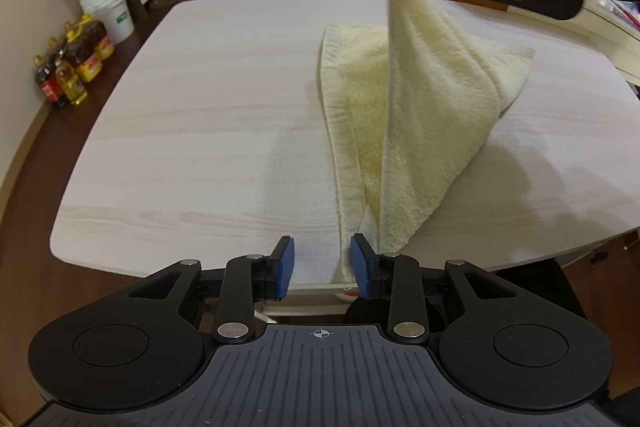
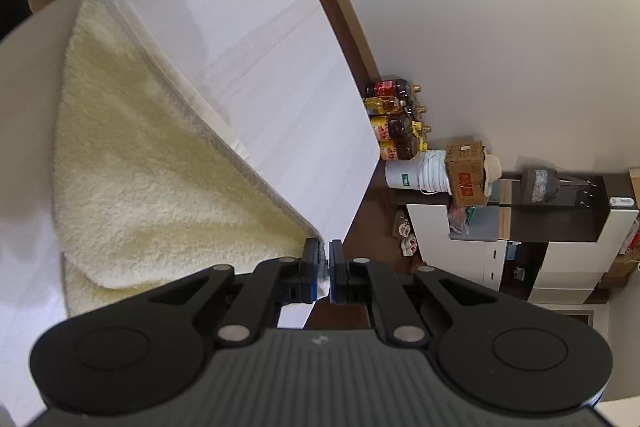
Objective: Fold towel
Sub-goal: 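Lift the towel corner with the right gripper and fold it diagonally over, then release the folded corner with the right gripper and withdraw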
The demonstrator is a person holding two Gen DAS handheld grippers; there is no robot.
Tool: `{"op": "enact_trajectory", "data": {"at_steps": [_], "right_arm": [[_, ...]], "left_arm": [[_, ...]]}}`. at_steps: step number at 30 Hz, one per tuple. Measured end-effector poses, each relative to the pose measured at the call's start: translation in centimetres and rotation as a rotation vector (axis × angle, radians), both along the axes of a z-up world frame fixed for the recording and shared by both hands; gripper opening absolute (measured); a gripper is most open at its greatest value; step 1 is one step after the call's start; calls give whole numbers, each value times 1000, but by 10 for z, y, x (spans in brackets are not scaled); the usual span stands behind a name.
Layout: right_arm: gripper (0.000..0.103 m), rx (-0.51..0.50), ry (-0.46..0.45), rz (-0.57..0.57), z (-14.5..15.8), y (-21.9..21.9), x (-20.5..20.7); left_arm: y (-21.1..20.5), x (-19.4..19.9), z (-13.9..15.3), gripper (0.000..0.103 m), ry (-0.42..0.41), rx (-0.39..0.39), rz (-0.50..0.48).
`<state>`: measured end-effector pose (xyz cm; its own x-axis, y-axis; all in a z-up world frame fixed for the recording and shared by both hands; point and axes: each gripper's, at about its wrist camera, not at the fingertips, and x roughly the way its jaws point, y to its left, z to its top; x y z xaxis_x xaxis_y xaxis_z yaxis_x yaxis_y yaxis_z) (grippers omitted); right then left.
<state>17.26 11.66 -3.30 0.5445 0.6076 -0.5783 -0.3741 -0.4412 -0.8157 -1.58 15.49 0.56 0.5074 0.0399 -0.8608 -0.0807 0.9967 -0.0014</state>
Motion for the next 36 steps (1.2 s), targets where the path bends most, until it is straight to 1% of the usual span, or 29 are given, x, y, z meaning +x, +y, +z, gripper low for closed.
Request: {"op": "enact_trajectory", "data": {"at_steps": [2,4,11,14,18,20,22,25,27,31,32,34,36], "right_arm": [[6,-14,11,2,-4,6,6],[6,-27,35,5,-9,15,14],[6,-59,99,5,-23,32,31],[6,-71,128,-7,-28,39,39],[7,-103,156,-30,-38,46,50],[7,-109,188,-47,-40,49,55],[10,-89,190,-50,-41,50,57],[27,-31,200,-80,-34,50,63],[29,9,213,-105,-29,47,65],[29,74,175,-161,-21,42,65],[29,93,186,-183,-16,39,64],[29,143,239,-207,-4,35,64],[29,188,274,-257,7,27,62]], "left_arm": [[3,1,0,40,5,-9,1],[4,1,0,41,9,-11,-7],[7,0,1,40,4,-26,-11],[8,0,1,38,3,-28,-13],[7,-2,0,38,1,-23,-15],[5,-3,0,38,0,-18,-17],[5,-3,1,38,-2,-19,-16],[6,-4,0,39,-7,-21,-13],[6,-4,0,39,-11,-21,-13],[8,-7,0,40,-23,-29,-4],[8,-7,0,40,-25,-31,-3],[10,-7,0,40,-29,-38,1],[14,-6,1,40,-35,-59,10]]}}
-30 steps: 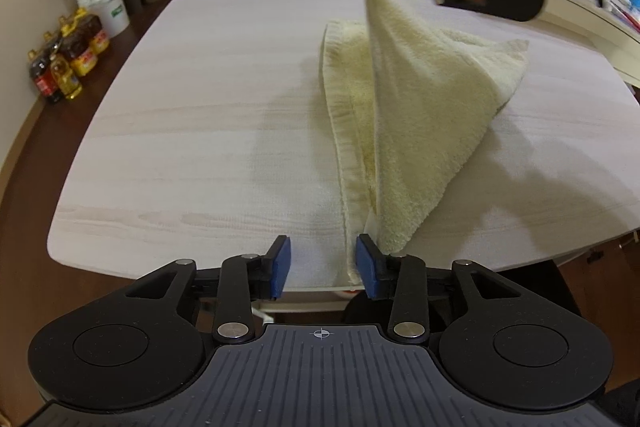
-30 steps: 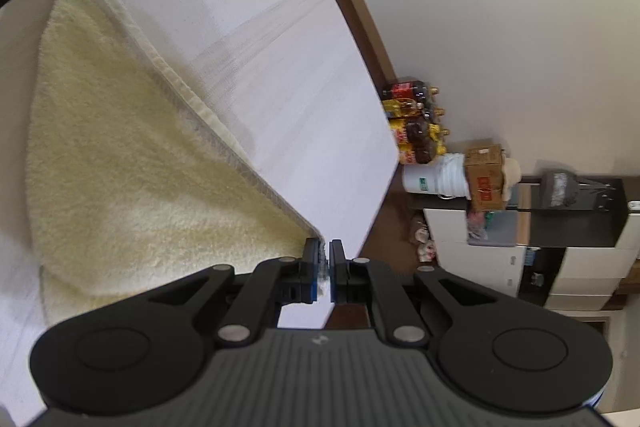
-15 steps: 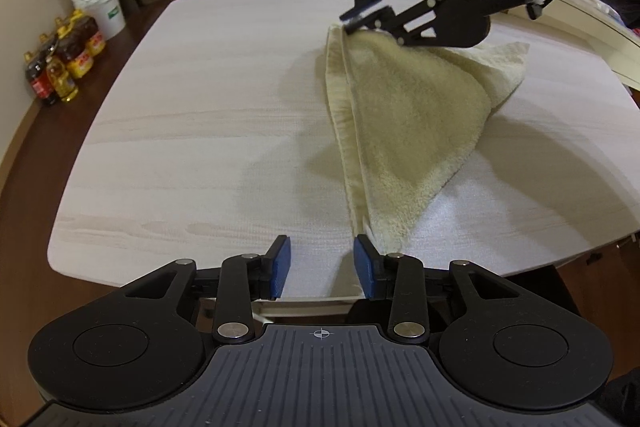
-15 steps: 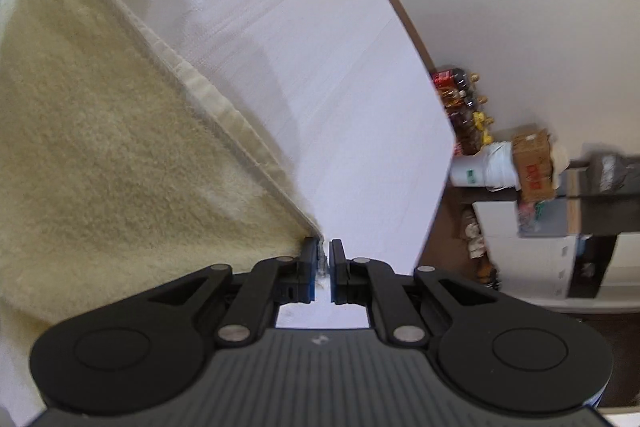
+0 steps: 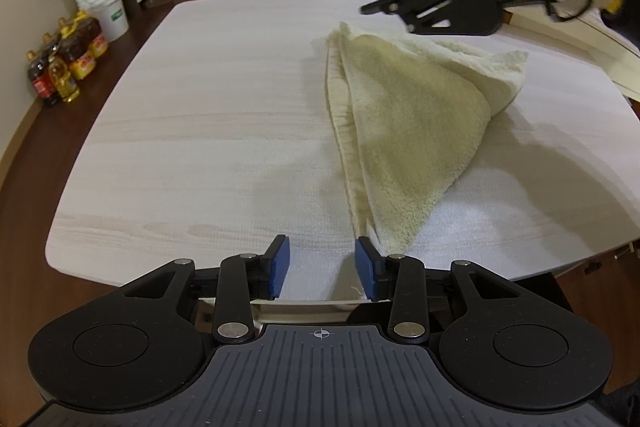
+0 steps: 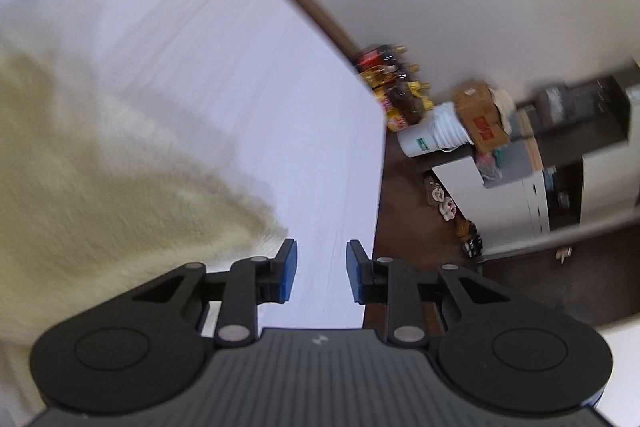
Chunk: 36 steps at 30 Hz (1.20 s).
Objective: Fold towel
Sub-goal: 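Release the folded corner with the right gripper and withdraw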
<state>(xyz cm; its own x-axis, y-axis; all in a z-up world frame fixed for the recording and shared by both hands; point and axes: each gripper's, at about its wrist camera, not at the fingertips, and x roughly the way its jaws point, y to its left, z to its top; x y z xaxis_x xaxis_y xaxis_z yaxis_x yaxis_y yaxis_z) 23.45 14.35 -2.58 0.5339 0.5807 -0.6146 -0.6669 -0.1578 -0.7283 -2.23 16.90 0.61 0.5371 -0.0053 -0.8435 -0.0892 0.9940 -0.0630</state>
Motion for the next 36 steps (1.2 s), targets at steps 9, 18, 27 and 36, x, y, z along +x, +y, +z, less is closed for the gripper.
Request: {"op": "enact_trajectory", "data": {"at_steps": [9,18,27,36], "right_arm": [[29,329,237,-177,31,-58,-71],[43,500,572,-243,39,-81,-159],[53,494,593,-288,29,-61,-179],[55,430,583,-334,-1,-38,-182]], "left_arm": [[18,17,17,39,-61,65,-62],[38,69,32,43,-135,121,-181],[20,107,28,44,-146,157,-295],[22,116,18,46,-147,142,-323]]}}
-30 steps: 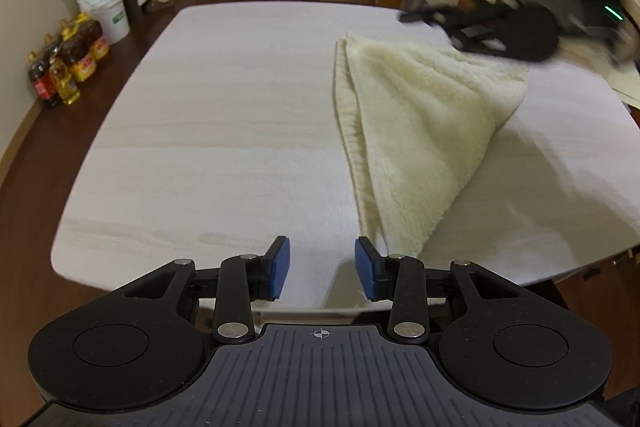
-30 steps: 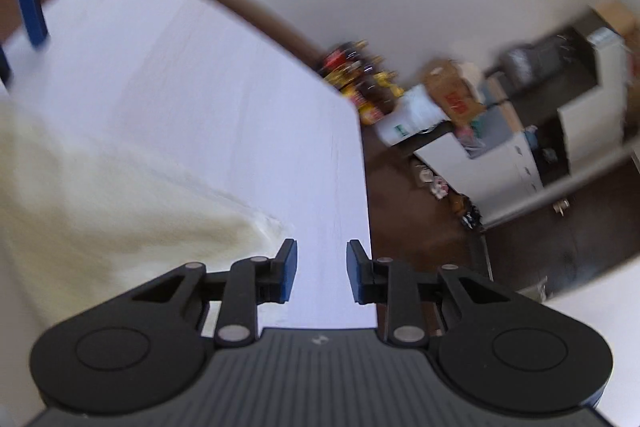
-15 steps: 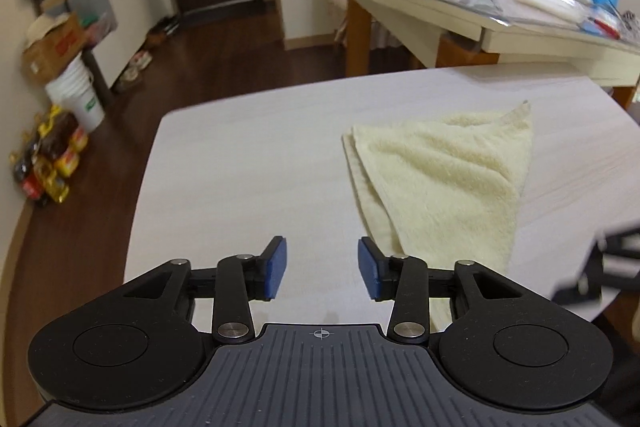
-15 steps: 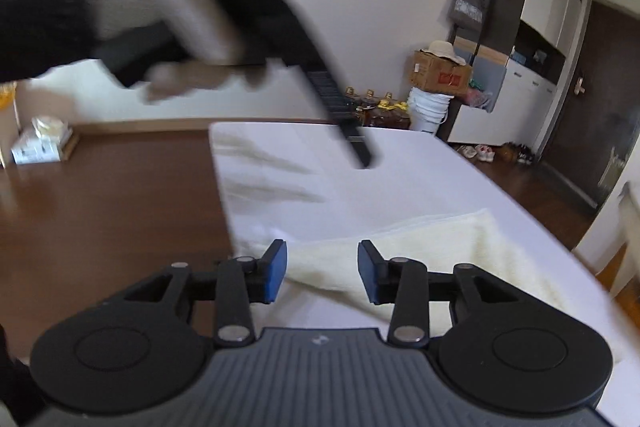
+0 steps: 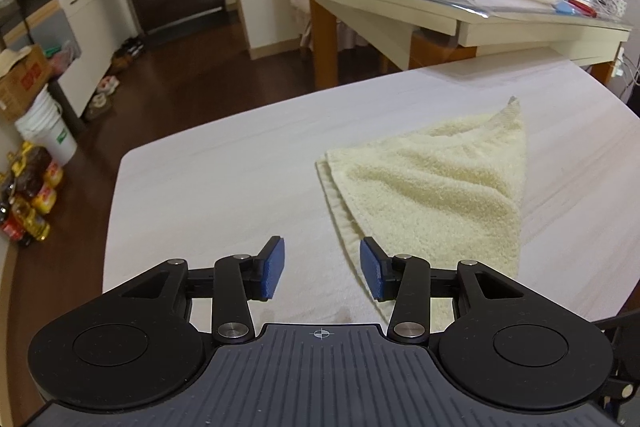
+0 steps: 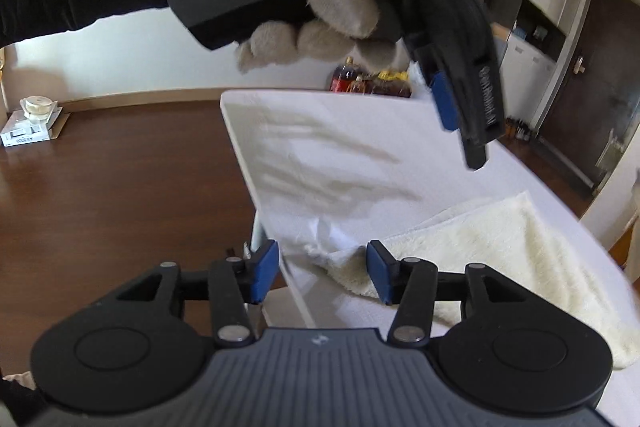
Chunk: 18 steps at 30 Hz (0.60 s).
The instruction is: Fold towel
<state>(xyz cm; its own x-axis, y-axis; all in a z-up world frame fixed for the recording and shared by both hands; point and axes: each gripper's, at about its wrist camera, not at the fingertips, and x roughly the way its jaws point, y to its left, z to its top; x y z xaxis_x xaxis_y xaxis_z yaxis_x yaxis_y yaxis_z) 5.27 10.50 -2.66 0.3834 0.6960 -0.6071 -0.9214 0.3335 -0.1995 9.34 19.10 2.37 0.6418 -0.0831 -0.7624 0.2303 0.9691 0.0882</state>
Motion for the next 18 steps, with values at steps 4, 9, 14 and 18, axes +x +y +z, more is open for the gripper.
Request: {"op": "enact_trajectory", "data": {"at_steps": [4,9,14,18], "right_arm": [[47,28,21,-1,0,-7,-7],[26,36,-2,59,1,-25,-35],[23,38,-25,61,-3,-26,-44],[33,33,-119,51,-5,-31,-58]], "left_arm": [[4,0,-2,46,2,1,-13],[1,2,-3,48,-9,16,-70],[-5,14,-7,48,-4,29,-94],[-7,17,-6,48,-5,39,-94]]}}
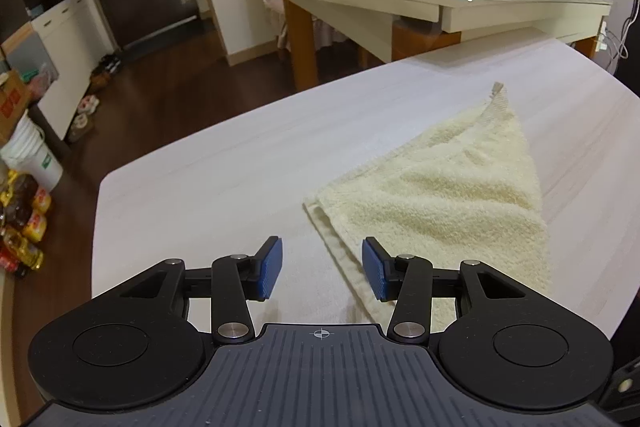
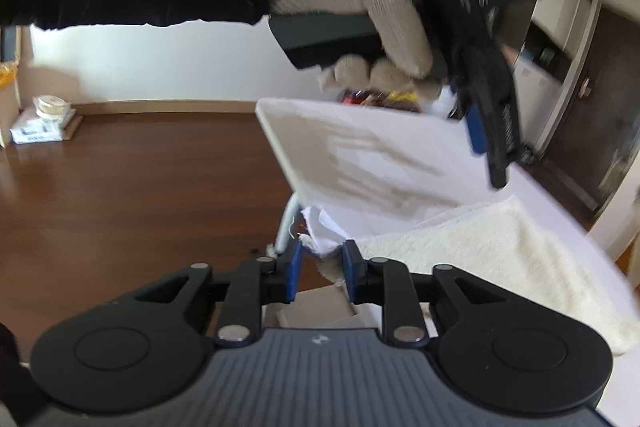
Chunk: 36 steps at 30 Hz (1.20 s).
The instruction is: Fold towel
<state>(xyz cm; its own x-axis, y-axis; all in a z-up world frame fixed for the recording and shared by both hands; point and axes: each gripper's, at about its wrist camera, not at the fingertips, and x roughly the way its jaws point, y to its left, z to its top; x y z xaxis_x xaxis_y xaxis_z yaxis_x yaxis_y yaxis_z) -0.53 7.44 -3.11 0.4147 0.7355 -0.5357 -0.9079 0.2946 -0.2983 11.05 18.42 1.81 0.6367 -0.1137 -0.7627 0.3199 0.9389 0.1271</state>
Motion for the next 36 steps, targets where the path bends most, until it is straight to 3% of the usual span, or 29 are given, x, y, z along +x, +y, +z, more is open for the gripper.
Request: {"op": "enact_trajectory", "data": {"at_steps": [5,12,14,15,16,24,31,34,36], "right_arm": [[39,-47,-99,1,-8,3,-16],[38,-109,-233,10,-23,13,-33],[24,-102,-245,13,-23,15,-35],[20,-89,-238,11,-22,15,-35],[7,-62,-197,15,-16,14,-32],[6,86,13,38,15,15,-19],[6,115,78,43,20,13,-18],[6,141,103,49,26,2,-27],[6,198,135,44,38,-6,-23]], "left_arm": [[3,-1,1,50,2,-2,6],[5,3,-6,51,17,4,-3],[7,6,-7,51,15,8,-1],[7,8,-7,51,14,7,0],[8,10,-7,51,13,5,0],[4,29,-17,51,26,50,-41],[6,36,-22,51,34,60,-61],[6,43,-26,56,57,77,-77],[7,47,-25,57,75,78,-83]]}}
